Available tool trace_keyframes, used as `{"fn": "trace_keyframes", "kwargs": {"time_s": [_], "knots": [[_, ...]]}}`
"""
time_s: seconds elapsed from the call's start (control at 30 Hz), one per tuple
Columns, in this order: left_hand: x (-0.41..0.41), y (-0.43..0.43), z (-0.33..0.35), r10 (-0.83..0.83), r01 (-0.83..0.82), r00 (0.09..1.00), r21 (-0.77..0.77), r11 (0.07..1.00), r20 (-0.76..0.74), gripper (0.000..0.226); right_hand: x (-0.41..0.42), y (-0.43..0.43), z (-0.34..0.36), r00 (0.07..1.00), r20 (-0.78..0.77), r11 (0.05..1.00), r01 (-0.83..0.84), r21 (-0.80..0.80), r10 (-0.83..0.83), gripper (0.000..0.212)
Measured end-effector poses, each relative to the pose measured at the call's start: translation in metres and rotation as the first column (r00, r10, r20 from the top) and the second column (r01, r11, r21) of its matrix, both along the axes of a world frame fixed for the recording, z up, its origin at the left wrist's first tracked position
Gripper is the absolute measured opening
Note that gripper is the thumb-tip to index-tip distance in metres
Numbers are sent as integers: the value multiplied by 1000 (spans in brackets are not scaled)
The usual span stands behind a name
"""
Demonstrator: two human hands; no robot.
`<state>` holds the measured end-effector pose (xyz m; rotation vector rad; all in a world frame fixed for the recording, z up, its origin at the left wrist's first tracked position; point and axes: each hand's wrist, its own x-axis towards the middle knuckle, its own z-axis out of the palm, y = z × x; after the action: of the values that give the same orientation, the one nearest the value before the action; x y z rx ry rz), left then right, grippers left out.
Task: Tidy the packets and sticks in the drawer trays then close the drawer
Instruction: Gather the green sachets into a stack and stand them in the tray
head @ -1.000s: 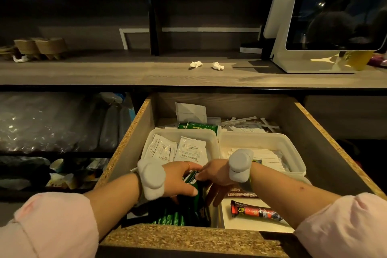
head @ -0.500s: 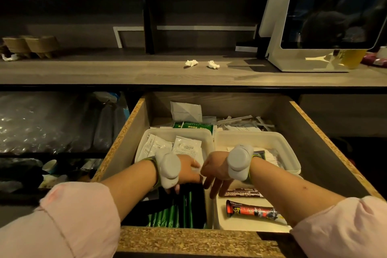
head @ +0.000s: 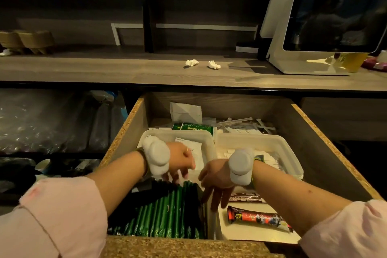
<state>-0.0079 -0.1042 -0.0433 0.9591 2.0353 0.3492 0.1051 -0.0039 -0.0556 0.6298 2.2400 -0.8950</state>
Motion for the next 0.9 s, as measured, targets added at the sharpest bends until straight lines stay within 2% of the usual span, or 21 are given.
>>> {"fn": "trace_keyframes", "kwargs": {"time_s": [0.07, 0.13, 0.17, 0.23, 0.27, 0.33, 0.5, 0.67, 0.77, 0.9], "knots": [[-7, 10, 5, 108, -96, 992, 184, 978, -58, 11, -14, 20, 5, 971, -93, 970, 206, -129, -219, 34], [-11, 18, -1, 236, -214, 971, 336, 917, -26, 9, -37, 49, 11, 905, -241, 935, 326, -137, -351, 37], [-13, 19, -6, 291, -269, 957, 382, 884, 2, 10, -49, 62, 11, 871, -324, 929, 360, -87, -368, 37], [-20, 17, -17, 357, -340, 933, 410, 846, 37, 11, -77, 89, 1, 859, -454, 909, 361, 208, -237, 32], [-27, 15, -24, 355, -334, 935, 394, 856, 20, 11, -93, 100, -7, 890, -436, 884, 305, 353, -133, 30], [-39, 8, -33, 334, -291, 940, 349, 891, -71, 12, -121, 111, -24, 927, -372, 865, 222, 450, -44, 31], [-52, 5, -36, 348, -289, 930, 351, 891, -117, 20, -163, 122, -48, 953, -294, 920, 183, 348, -78, 34], [-57, 9, -45, 347, -286, 933, 387, 877, -94, 15, -186, 132, -62, 975, -217, 852, 69, 518, 53, 41], [-60, 12, -47, 362, -293, 926, 401, 868, -109, 15, -190, 132, -66, 979, -183, 840, 28, 542, 86, 42], [-62, 12, -45, 388, -315, 916, 417, 852, -100, 12, -187, 135, -67, 975, -215, 860, 65, 506, 53, 40]]}}
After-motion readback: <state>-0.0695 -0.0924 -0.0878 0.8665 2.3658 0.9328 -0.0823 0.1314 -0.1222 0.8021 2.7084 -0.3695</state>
